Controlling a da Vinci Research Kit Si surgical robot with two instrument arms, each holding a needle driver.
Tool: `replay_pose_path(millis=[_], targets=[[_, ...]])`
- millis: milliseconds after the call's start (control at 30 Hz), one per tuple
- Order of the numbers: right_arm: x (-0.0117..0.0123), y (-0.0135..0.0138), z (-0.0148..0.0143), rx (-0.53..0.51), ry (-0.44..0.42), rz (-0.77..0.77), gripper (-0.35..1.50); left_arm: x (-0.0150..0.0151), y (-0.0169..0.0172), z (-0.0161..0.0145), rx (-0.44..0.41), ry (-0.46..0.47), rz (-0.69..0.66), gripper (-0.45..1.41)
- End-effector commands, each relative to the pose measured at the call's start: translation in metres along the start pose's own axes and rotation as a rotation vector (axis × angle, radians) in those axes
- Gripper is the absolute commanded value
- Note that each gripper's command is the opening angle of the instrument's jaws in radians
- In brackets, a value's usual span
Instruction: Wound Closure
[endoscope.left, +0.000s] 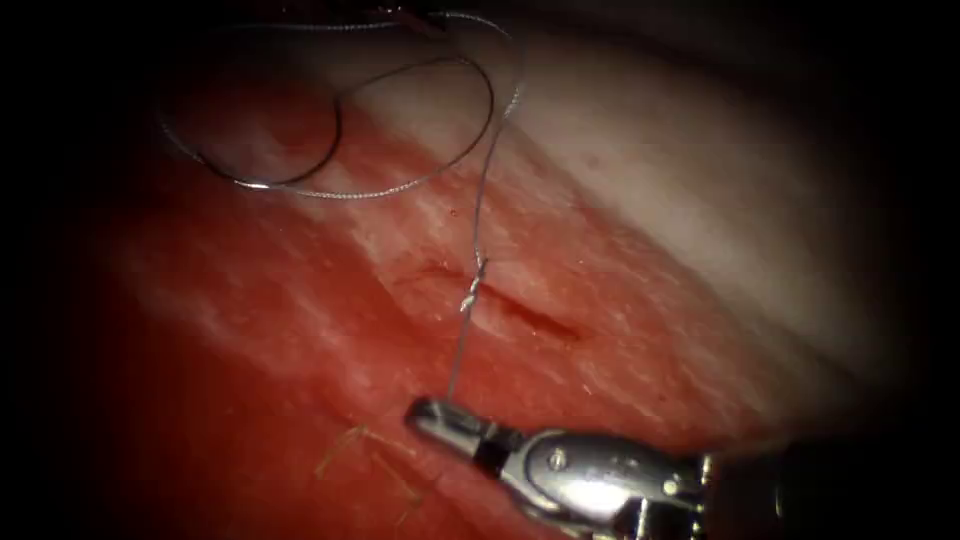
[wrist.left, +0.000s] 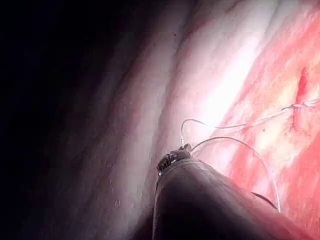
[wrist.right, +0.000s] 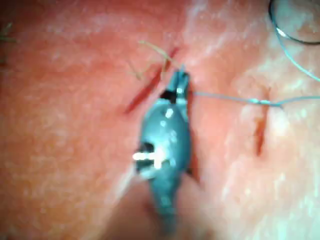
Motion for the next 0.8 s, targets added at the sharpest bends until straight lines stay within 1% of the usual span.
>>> replay_pose_path(millis=[33, 67, 133, 267, 400, 467, 500, 567, 733, 767, 800], targets=[[-0.0006, -0.0005, 0.0007, -0.004, 0.021, 0.002, 1.25, 0.0003, -0.0002, 0.0005, 0.002, 0.000, 0.005, -0.45], [-0.0005, -0.0004, 0.0007, -0.005, 0.042, 0.003, 1.30, 0.0005, 0.0000, 0.0003, 0.002, 0.000, 0.010, -0.45], [-0.0003, -0.0003, 0.0005, -0.004, 0.053, 0.005, 1.35, 0.0007, 0.0002, 0.0002, 0.000, 0.000, 0.015, -0.45], [0.0004, 0.0004, -0.0007, 0.003, 0.047, 0.011, 1.33, 0.0007, 0.0010, -0.0002, 0.002, 0.001, 0.017, -0.45], [0.0016, 0.0022, -0.0023, 0.012, 0.041, 0.024, 1.31, 0.0008, 0.0019, -0.0017, 0.009, 0.006, 0.027, -0.45], [0.0025, 0.0035, -0.0029, 0.007, 0.036, 0.035, 1.30, 0.0010, 0.0023, -0.0028, 0.015, 0.008, 0.030, -0.45], [0.0033, 0.0050, -0.0032, 0.001, 0.032, 0.045, 1.30, 0.0013, 0.0029, -0.0041, 0.016, 0.013, 0.037, -0.45], [0.0037, 0.0065, -0.0032, 0.002, 0.027, 0.052, 1.28, 0.0016, 0.0035, -0.0052, 0.012, 0.016, 0.039, -0.45], [0.0035, 0.0107, -0.0018, 0.002, 0.029, 0.059, 1.26, 0.0025, 0.0054, -0.0081, -0.001, 0.024, 0.053, -0.45], [0.0032, 0.0121, -0.0012, 0.000, 0.026, 0.059, 1.26, 0.0030, 0.0064, -0.0094, -0.007, 0.035, 0.061, -0.45], [0.0031, 0.0127, -0.0010, -0.001, 0.026, 0.059, 1.26, 0.0032, 0.0068, -0.0100, -0.010, 0.040, 0.064, -0.45]])
